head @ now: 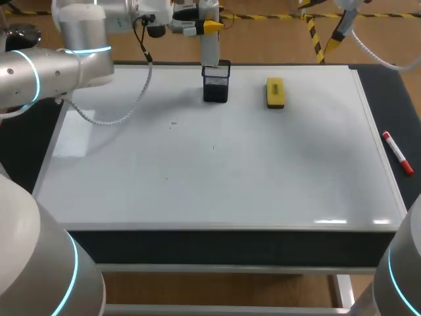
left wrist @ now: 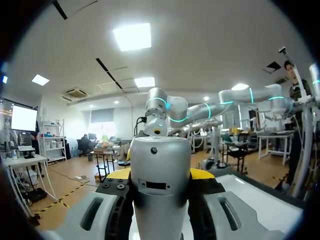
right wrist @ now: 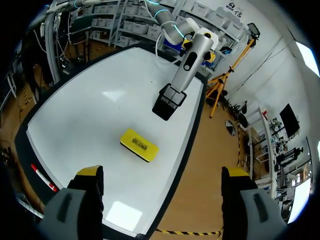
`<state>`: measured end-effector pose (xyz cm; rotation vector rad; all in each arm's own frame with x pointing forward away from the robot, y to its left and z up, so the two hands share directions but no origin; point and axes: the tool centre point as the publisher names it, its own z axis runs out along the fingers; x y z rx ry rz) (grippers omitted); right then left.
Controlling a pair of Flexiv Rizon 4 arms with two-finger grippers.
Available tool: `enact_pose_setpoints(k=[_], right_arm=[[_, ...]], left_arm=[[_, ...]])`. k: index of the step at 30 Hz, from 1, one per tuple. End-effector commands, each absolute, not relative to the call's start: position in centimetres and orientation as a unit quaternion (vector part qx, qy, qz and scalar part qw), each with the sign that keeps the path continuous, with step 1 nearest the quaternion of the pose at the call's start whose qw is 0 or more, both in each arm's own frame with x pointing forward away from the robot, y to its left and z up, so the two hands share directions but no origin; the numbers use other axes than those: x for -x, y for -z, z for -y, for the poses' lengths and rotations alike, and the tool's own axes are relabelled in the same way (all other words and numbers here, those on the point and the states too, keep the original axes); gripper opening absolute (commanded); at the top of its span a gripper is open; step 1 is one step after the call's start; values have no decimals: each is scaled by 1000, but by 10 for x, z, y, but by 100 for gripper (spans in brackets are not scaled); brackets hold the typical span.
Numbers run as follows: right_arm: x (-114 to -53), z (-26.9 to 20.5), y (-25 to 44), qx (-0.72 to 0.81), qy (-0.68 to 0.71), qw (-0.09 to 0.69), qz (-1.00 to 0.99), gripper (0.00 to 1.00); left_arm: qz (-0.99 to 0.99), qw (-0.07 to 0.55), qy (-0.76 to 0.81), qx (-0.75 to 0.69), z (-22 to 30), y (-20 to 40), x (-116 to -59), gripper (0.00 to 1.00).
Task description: Pick up the inspection probe, press it on each red-marked spot on the whiteboard one by one, put down the probe, pick up the eraser, and wipe off all the red marks.
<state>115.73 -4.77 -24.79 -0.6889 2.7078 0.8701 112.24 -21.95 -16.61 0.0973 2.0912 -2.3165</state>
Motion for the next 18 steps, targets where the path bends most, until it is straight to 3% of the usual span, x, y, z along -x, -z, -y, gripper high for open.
enact_pose_setpoints(k=[1,18], right_arm=[[-1157,48,247,235,-294,106,-920,100],[-1157,48,247,235,-294,106,-920,100]], left_arm=[[-664,0,747,-44,221,173,-1129,0],[-666,4,745,-34,233,182,-1137,0]])
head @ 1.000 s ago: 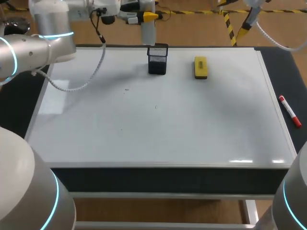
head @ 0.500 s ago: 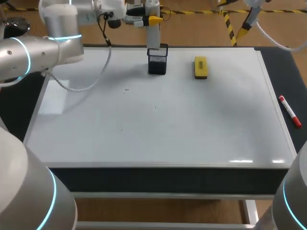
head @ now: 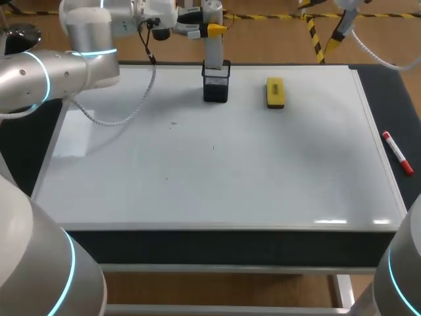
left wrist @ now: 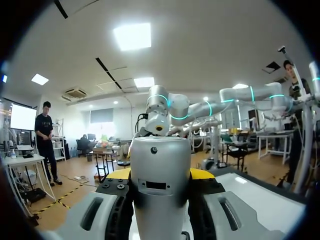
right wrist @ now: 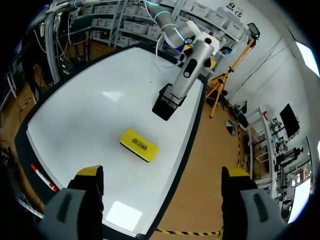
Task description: Pick up the inspection probe, press it on each red-marked spot on the whiteboard one by one, put down the probe, pick up the eraser, and wipe off all the red marks.
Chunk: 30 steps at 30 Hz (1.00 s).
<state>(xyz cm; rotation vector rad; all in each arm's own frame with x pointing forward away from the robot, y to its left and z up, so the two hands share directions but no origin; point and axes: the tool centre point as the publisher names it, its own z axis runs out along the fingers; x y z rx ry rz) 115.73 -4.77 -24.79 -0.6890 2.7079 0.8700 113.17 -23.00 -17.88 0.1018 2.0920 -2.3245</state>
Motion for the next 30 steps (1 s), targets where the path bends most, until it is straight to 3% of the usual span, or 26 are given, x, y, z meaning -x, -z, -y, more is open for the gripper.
enact_pose_setpoints(k=[1,30], right_arm=[[-1157,48,247,235,-294,106,-920,100],[-1157,48,247,235,-294,106,-920,100]], left_arm=[[-668,4,744,-32,233,183,-1137,0],[-669,-23,743,-19,239,249,-1146,0]])
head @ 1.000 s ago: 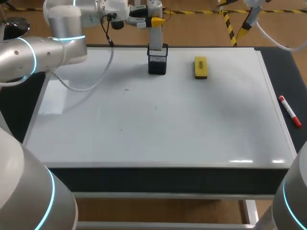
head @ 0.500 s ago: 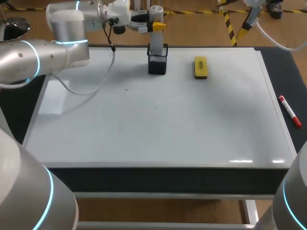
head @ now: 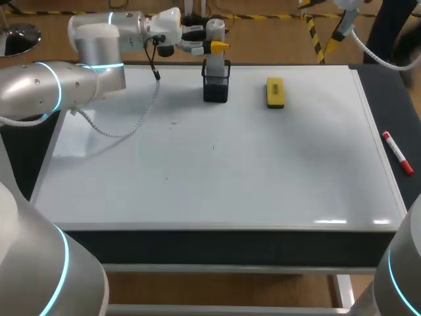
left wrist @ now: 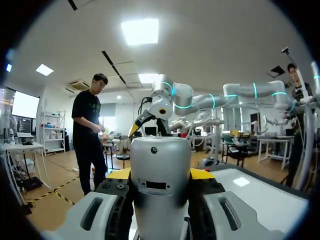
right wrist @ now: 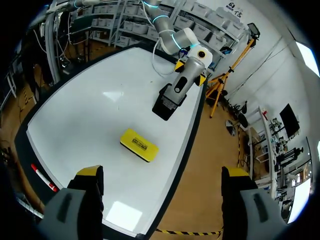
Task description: Pick up the inspection probe, press it on each red-marked spot on the whiteboard one by one, put down the probe, pick up the eraser, and wipe off all the red marks.
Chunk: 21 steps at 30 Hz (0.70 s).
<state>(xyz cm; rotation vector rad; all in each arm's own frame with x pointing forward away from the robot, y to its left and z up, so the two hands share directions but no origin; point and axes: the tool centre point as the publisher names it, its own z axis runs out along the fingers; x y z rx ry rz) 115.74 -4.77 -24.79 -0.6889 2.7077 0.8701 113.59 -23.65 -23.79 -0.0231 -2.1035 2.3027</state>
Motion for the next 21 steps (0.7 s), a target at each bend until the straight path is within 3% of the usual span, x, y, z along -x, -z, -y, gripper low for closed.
enact_pose_setpoints(k=[1,20,21], right_arm=[[-1157,48,247,235,-294,106,-920,100],[-1157,48,247,235,-294,106,-920,100],[-1157,48,247,235,-294,106,-920,100]], left_arm=[[669,24,-743,18,239,252,-1147,0],[665,38,-746,0,239,280,-1153,0],[664,38,-747,0,239,280,-1153,31]])
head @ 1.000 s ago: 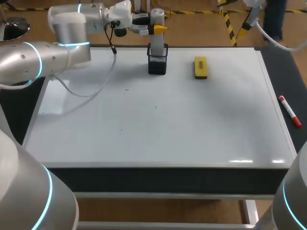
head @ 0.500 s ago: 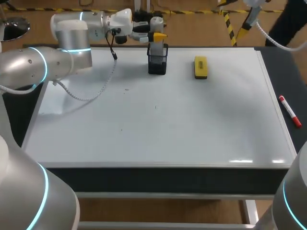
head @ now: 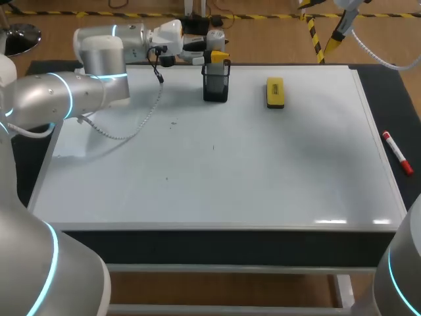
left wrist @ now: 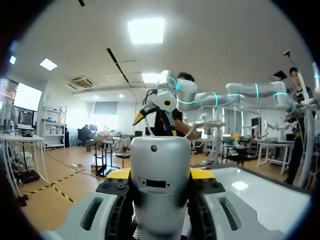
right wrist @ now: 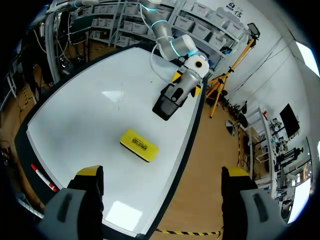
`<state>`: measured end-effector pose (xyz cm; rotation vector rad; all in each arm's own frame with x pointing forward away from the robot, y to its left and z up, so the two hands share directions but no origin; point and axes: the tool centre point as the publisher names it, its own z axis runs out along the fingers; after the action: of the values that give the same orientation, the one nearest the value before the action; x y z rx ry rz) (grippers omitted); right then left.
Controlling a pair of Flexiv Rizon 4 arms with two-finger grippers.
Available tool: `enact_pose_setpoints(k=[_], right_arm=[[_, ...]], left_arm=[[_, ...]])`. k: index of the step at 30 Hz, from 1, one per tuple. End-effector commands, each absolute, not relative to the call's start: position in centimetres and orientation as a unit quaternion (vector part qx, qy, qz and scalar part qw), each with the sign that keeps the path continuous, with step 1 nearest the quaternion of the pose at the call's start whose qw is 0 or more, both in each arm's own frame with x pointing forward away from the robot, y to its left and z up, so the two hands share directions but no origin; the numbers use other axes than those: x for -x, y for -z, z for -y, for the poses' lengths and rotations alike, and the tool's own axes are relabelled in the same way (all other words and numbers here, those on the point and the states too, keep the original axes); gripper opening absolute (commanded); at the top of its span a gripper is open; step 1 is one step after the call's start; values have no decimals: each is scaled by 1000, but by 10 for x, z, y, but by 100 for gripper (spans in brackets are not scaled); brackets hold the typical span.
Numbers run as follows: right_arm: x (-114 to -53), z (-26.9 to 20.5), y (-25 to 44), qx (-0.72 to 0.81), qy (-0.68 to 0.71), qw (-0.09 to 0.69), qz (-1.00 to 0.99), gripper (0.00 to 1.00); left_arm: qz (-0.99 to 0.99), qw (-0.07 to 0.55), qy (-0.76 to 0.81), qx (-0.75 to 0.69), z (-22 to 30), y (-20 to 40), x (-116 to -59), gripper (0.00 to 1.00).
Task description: Pick up the inspection probe, press it on each red-marked spot on the whiteboard one by one, put down the probe, pick up the eraser, and wipe off all the red marks.
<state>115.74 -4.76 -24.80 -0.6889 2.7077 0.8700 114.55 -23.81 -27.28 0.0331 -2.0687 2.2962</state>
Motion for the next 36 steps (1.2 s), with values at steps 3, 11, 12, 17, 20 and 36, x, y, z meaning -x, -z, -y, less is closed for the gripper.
enact_pose_setpoints(k=[3,11,12,17,20,36], right_arm=[[-1157,48,247,235,-294,106,-920,100],[-1157,48,247,235,-294,106,-920,100],[-1157,48,247,235,-294,106,-920,100],[-1157,48,247,235,-294,106,-920,100],[-1157,48,247,235,-294,106,-920,100],[-1157,48,247,235,-294,106,-920,100]], left_arm=[[666,38,-745,-3,238,280,-1152,100],[686,16,-728,-18,225,267,-1145,100],[694,9,-719,-20,221,265,-1144,100],[712,-22,-701,-46,196,259,-1137,100],[735,-45,-672,-72,180,256,-1132,100],[773,-146,-590,-183,96,240,-1091,100]])
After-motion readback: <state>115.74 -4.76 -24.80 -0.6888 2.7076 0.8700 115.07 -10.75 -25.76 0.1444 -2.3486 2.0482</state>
